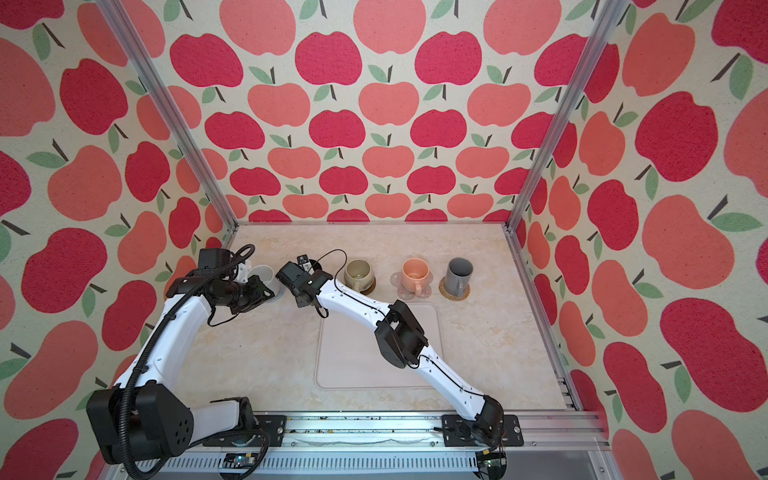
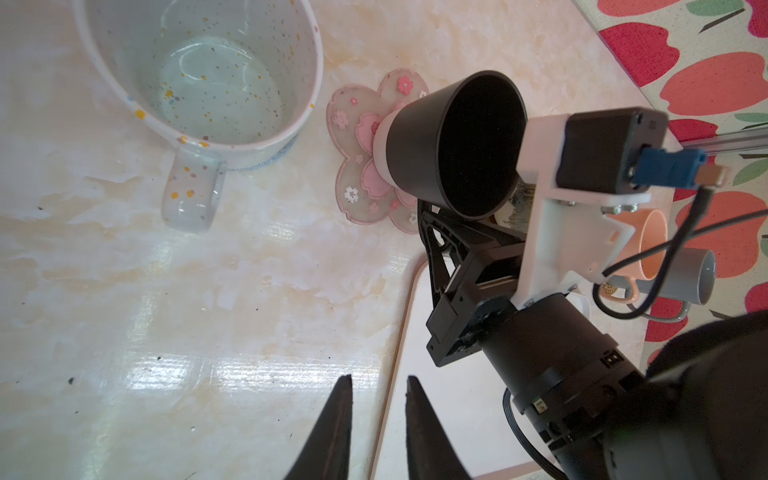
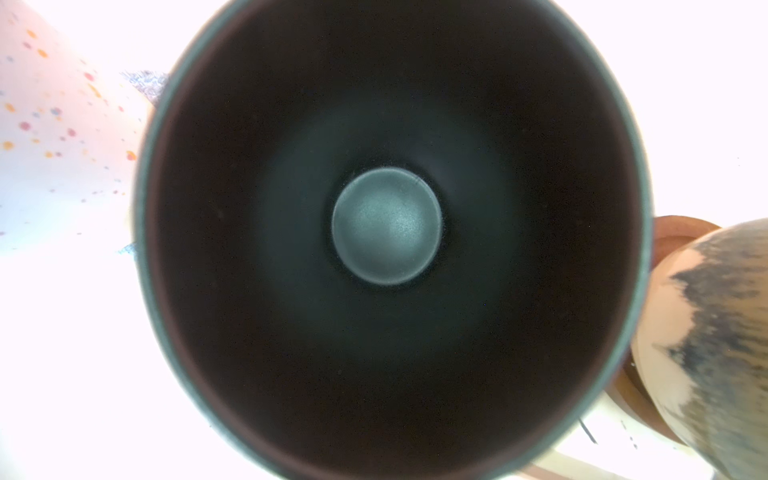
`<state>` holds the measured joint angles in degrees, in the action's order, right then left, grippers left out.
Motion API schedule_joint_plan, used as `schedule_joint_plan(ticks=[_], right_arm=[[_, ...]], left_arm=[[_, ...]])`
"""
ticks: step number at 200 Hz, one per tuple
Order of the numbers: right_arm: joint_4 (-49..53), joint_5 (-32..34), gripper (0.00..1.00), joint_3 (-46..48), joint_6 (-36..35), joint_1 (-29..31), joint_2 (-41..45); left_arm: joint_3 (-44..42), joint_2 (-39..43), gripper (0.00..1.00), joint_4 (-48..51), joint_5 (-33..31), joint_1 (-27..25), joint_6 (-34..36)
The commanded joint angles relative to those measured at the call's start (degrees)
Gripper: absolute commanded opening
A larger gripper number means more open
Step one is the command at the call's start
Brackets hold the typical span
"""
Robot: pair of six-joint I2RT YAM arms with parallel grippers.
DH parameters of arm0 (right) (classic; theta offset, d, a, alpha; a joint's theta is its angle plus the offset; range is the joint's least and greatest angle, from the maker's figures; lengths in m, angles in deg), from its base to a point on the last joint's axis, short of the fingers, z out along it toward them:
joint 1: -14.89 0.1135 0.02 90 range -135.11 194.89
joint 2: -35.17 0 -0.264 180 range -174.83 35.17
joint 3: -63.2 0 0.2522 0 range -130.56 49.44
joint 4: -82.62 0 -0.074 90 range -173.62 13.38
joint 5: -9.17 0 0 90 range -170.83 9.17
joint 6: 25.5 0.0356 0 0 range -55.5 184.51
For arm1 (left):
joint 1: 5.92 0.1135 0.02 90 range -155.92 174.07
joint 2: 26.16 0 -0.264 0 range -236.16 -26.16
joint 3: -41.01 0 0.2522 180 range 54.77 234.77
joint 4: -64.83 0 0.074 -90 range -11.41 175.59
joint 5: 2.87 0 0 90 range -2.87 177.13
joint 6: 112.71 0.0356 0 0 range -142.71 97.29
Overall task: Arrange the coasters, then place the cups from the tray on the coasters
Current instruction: 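Lower the black mug onto the pink flower coaster with the right gripper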
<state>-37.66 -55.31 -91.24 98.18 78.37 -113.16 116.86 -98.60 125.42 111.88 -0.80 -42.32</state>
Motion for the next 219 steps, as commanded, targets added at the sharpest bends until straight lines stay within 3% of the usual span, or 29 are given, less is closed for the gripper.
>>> schedule_joint_plan(ticks=[1, 33, 79, 119, 175, 219], right_arm=[[-1.2, 1.37, 0.06, -2.67, 0.32, 0.44, -0.47], [-1.26, -0.12, 0.09, -2.67, 1.25, 0.37, -0.47], [-1.26, -2.49, 0.22, -2.67, 2.4, 0.33, 0.32], [-1.03, -3.32, 0.24, -2.67, 2.76, 0.52, 0.81], [-1.28, -4.16, 0.24, -2.58, 2.36, 1.12, 1.49], [-1.15, -2.65, 0.16, -2.41, 1.41, 1.83, 2.45]], left_arm=[[-0.34, -0.39, 0.26, -0.51, 0.88, 0.44, -0.16], [-0.4, -0.37, 0.27, -0.59, 0.96, 0.41, -0.29], [-0.65, -0.85, 0.28, -0.8, 1.07, 0.4, -0.66], [-0.76, -0.1, 0.29, -0.42, 0.89, 0.38, -0.6], [-0.89, 1.06, 0.29, 0.28, 0.58, 0.39, -0.59], [-1.26, 1.39, 0.29, 0.8, 0.74, 0.41, -0.6]])
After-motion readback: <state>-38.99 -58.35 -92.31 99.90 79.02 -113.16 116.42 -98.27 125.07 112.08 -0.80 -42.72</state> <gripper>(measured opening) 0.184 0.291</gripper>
